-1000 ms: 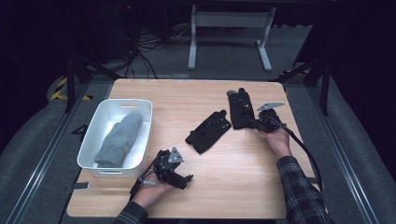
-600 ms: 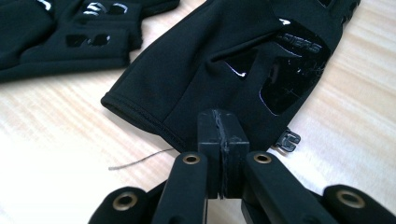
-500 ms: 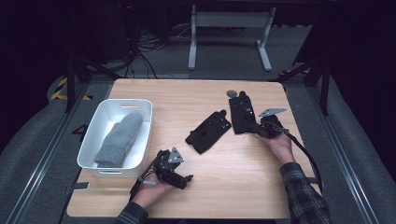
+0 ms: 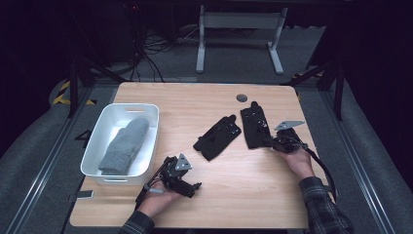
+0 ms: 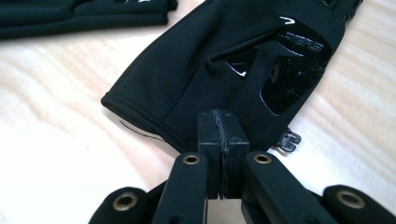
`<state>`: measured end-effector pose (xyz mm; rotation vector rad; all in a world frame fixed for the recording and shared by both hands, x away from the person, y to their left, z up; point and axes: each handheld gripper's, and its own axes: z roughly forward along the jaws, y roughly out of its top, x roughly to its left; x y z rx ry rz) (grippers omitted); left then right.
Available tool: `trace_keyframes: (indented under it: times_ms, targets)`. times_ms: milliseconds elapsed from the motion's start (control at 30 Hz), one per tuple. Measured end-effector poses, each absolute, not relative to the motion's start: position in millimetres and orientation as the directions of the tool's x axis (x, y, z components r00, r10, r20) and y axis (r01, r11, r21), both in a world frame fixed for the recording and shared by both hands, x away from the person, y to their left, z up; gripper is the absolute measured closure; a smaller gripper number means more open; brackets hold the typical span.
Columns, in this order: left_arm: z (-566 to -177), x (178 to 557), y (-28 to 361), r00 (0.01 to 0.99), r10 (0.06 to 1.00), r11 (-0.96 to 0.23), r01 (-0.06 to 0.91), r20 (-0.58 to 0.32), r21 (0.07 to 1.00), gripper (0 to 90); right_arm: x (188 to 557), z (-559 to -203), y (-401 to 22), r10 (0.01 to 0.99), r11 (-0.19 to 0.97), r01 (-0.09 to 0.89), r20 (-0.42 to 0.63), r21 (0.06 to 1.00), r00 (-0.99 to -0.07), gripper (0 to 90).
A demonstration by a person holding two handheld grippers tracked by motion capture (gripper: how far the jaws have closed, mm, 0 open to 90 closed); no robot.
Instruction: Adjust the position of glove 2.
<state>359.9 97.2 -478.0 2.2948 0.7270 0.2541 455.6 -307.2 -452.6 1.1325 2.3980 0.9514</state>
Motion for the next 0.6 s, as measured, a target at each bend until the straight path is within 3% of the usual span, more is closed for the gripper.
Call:
trace_keyframes:
  times_ms: [600]
  targets:
    - [-478, 360, 97, 0.823, 0.568, -0.593, 0.429, -0.024, 0.681, 0.2, 383, -451, -315, 0.729, 0.528, 0.531, -0.033, 0.663, -0.684, 90.0]
